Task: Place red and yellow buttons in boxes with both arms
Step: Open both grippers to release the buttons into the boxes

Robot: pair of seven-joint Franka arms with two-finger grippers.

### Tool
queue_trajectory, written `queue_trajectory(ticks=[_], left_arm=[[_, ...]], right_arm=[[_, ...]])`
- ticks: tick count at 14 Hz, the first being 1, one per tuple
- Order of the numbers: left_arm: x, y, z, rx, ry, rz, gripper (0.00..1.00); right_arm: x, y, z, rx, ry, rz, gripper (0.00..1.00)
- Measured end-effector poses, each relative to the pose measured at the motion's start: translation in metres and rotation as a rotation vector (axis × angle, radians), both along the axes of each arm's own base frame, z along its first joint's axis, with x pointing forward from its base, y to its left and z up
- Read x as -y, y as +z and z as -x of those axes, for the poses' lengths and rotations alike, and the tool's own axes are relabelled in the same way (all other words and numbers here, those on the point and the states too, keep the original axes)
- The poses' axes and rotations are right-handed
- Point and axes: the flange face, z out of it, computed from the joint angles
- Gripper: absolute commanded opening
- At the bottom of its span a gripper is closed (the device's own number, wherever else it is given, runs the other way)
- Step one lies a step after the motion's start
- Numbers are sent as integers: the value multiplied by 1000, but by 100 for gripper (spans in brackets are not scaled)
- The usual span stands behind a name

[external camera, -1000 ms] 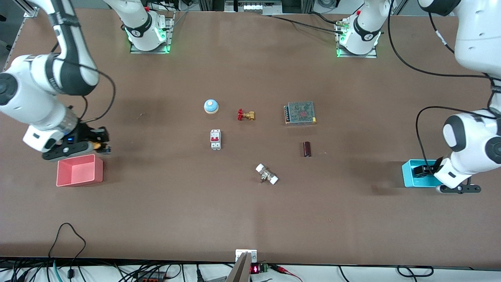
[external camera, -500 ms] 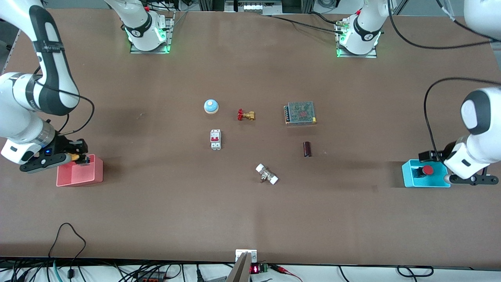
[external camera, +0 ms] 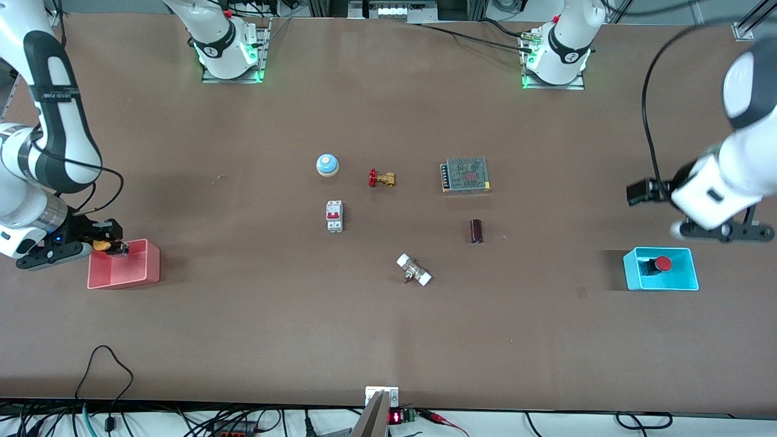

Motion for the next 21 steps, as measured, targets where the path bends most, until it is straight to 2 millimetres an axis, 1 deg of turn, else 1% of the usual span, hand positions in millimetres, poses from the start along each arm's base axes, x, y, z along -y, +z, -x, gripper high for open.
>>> queue_trajectory(ticks=[1, 2, 4, 6, 9, 13, 15, 19, 21], left_arm=[[5, 10, 12, 6, -11, 2, 100], [6, 13, 24, 10, -26, 1, 100], [-7, 5, 38, 29, -81, 8, 100], [-23, -3, 43, 32, -101, 16, 100], [-32, -6, 44, 30, -96, 17, 100], [-31, 6, 55, -38, -17, 7, 100], [-31, 9, 55, -38, -8, 9, 100], [-32, 22, 43, 2, 6, 21, 100], [-35, 22, 37, 6, 17, 23, 100]], right_arm=[[6, -8, 0, 1, -4, -2, 22], [10, -14, 1, 0, -9, -2, 22], [13, -24, 0, 0, -13, 0, 22], [13, -29, -1, 0, -13, 0, 23], [13, -32, -2, 2, -14, -1, 24], [14, -42, -5, 31, -16, 9, 24], [14, -46, -7, 37, -16, 11, 24], [12, -51, -9, 35, -14, 9, 25], [12, -52, -9, 36, -14, 10, 29]])
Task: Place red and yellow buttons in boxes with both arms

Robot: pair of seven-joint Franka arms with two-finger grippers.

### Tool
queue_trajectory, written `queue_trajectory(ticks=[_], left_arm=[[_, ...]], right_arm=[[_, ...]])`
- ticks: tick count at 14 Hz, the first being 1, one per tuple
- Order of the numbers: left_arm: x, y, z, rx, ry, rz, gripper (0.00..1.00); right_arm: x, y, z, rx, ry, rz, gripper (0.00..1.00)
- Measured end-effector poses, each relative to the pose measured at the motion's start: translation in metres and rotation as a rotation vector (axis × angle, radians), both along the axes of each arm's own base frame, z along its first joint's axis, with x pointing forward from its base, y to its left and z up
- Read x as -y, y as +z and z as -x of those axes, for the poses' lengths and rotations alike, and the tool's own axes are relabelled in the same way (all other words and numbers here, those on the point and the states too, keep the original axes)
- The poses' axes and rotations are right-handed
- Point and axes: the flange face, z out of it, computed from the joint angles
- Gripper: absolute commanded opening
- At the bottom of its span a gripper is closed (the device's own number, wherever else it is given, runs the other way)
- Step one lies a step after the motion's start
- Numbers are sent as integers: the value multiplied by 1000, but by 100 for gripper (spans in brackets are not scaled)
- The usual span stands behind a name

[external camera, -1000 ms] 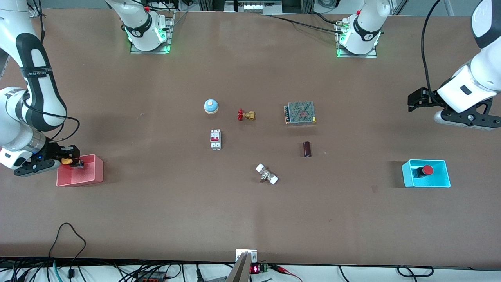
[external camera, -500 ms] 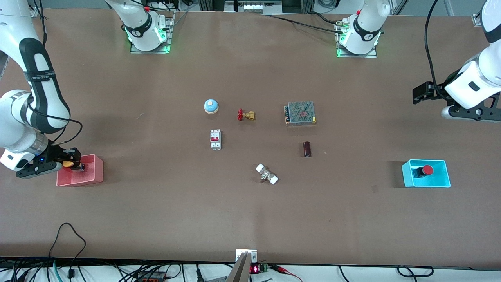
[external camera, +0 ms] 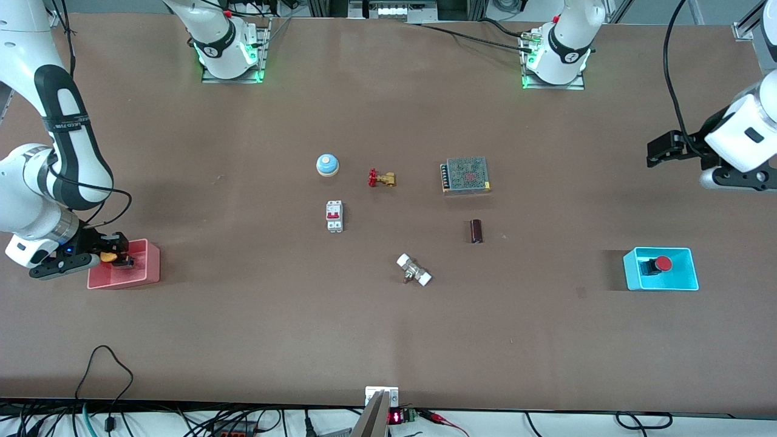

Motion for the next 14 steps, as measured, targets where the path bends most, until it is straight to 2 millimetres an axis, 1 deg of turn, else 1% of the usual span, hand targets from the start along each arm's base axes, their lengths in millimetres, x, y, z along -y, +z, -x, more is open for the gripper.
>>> queue_trajectory(ticks=[2, 4, 6, 8, 11, 12, 14], left_arm=[[-1, -1, -5, 30, 6, 3, 100], [0, -4, -6, 95, 7, 4, 100], [0, -9, 3, 119, 8, 1, 100], [0, -5, 10, 127, 8, 0, 100], [2, 1, 18, 112, 6, -2, 100], [2, 2, 19, 108, 5, -3, 100], [2, 1, 20, 101, 6, -3, 100]], right_arm=[[0, -2, 0, 3, 0, 1, 38], [0, -3, 0, 4, -1, 1, 44], [0, -3, 0, 4, -2, 1, 47], [0, -4, -1, 4, -1, 0, 47], [0, -7, -1, 2, -1, -1, 55], [-1, -7, -1, 2, -1, -1, 59], [0, -7, -1, 2, -2, -1, 74]])
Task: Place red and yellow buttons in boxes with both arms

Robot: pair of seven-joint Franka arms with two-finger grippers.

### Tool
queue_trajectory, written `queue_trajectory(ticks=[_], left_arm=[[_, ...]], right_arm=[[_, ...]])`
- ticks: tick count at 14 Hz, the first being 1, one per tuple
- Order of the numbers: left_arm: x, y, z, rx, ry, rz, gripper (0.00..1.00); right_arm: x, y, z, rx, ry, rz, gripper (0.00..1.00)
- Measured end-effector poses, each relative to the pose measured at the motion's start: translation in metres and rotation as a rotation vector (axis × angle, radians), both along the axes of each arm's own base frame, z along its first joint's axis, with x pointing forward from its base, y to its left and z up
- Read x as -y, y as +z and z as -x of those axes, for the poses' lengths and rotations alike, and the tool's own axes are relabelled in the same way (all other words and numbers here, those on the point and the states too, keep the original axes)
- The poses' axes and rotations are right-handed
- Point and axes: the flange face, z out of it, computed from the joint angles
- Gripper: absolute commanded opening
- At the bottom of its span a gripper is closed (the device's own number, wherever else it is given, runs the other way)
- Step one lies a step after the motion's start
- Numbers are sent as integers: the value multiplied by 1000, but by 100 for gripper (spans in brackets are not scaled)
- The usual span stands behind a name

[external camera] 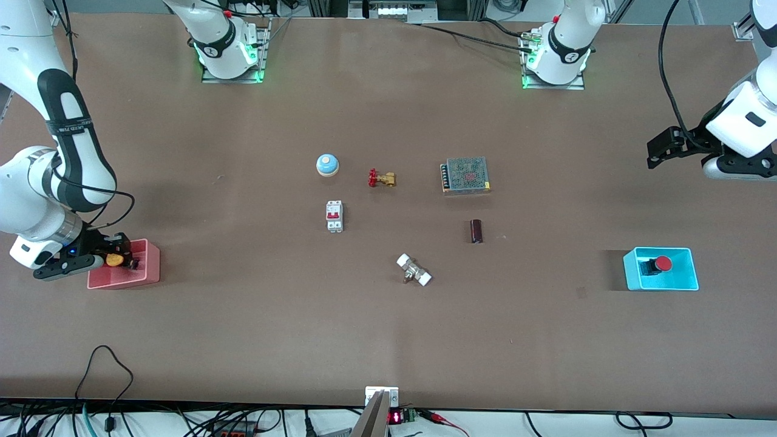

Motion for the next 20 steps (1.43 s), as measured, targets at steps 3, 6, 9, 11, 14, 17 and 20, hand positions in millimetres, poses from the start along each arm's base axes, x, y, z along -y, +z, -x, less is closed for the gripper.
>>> queue_trajectory(ticks=[3, 6, 9, 11, 14, 17, 20], left_arm=[[0, 0, 0, -2, 0, 0, 100], [0, 0, 0, -2, 1, 0, 100], [-1, 0, 0, -3, 2, 0, 100], [-2, 0, 0, -3, 3, 0, 100], [-2, 0, 0, -3, 4, 0, 100], [-3, 0, 0, -4, 5, 0, 100], [-3, -1, 1, -6, 5, 0, 100]], right_arm=[[-1, 6, -4, 14, 0, 0, 100], [-14, 58, -7, -11, 17, -32, 100], [-53, 155, 7, -50, 0, -68, 100], [-83, 219, 26, -66, -101, -87, 100], [-133, 295, 58, -61, -210, -39, 100], [-176, 341, 98, -103, -311, -6, 100], [-182, 357, 123, -146, -300, 8, 100]])
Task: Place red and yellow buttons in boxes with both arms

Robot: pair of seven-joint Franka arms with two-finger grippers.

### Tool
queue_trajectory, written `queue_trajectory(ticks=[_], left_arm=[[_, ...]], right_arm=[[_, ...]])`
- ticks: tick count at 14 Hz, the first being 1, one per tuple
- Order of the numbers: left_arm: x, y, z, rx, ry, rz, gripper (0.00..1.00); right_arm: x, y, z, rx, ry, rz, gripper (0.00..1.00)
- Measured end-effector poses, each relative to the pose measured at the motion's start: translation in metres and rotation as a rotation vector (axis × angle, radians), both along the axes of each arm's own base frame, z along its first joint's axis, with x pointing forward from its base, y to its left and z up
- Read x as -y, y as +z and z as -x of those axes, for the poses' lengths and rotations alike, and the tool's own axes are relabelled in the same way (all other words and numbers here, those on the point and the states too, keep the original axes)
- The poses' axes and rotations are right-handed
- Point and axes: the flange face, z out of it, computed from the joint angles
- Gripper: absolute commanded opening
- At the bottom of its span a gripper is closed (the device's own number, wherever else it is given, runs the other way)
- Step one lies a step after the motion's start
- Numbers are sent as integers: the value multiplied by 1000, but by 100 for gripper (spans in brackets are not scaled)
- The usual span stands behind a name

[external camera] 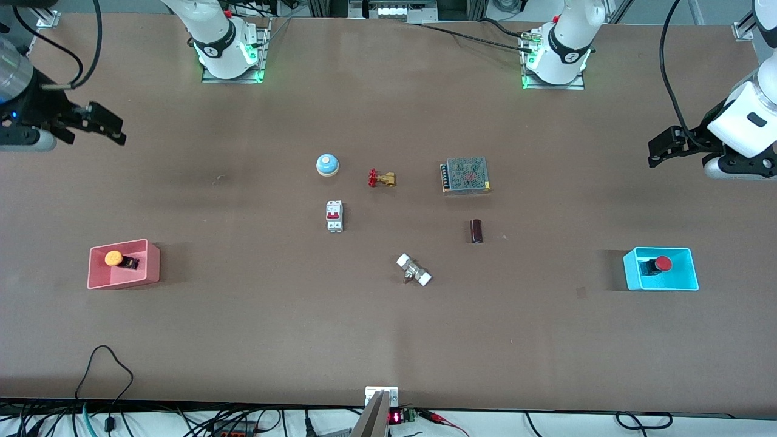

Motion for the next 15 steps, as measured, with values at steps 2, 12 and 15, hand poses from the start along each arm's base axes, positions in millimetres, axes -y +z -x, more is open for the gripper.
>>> queue_trajectory(ticks=[2, 12, 15], left_arm=[[0, 0, 0, 0, 1, 0, 100], [-3, 0, 0, -4, 5, 0, 100], [-8, 0, 0, -4, 16, 1, 100]], right_arm=[[0, -2, 2, -5, 8, 0, 100], [-15, 18, -22, 33, 44, -7, 100], [-17, 11, -47, 19, 48, -14, 100]])
